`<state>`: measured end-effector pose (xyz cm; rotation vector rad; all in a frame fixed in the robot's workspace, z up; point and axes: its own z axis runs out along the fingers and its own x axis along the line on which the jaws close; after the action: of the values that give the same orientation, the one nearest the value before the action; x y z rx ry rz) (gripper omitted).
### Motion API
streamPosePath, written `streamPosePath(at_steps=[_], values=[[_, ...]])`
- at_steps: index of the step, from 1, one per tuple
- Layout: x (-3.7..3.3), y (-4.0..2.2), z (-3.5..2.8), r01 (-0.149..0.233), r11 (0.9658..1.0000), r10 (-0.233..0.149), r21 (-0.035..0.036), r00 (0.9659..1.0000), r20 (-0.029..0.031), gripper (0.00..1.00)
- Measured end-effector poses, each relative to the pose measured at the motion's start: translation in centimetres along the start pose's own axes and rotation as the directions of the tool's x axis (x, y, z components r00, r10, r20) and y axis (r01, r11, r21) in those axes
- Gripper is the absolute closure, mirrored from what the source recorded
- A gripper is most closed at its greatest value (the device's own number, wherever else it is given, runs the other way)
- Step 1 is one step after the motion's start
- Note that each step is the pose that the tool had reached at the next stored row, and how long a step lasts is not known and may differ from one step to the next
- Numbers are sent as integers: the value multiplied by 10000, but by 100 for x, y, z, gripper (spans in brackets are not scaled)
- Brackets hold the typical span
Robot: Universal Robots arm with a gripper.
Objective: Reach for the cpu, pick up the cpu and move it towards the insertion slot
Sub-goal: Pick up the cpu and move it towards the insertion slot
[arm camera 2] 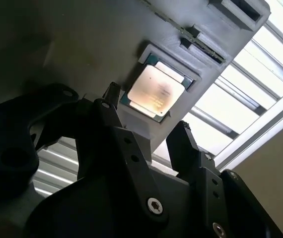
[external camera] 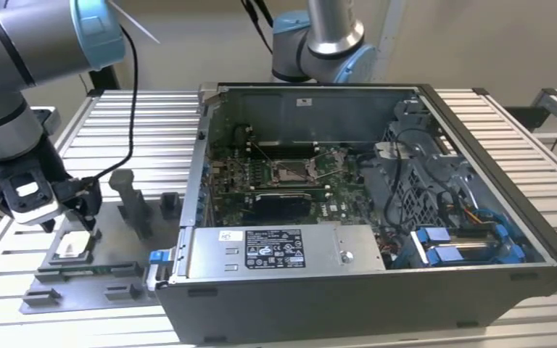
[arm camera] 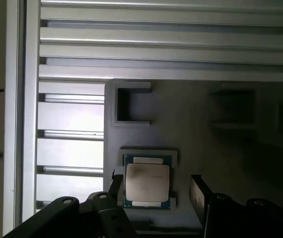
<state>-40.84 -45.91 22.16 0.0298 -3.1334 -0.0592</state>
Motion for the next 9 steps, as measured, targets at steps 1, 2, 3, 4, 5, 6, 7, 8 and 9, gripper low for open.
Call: streamPosePath(at_steps=[1, 2, 3, 4, 5, 6, 7, 8, 9], values=[[0, -12, 13, 0, 10000, 0, 0, 10000, -1, 0], [2, -22, 30, 0, 10000, 0, 1, 10000, -1, 0], [5, -26, 47, 0, 10000, 0, 3, 10000, 0, 0], [9, -28, 66, -2, 10000, 2, 5, 10000, 1, 0], [13, -29, 84, -1, 10000, 1, 8, 10000, 0, 0], [20, -30, 100, -1, 10000, 1, 10, 10000, -2, 0], [30, -31, 119, -1, 10000, 1, 10, 10000, -2, 0], [39, -32, 135, 0, 10000, 0, 10, 10000, -1, 0], [43, -32, 150, 0, 10000, 0, 10, 10000, 0, 0]])
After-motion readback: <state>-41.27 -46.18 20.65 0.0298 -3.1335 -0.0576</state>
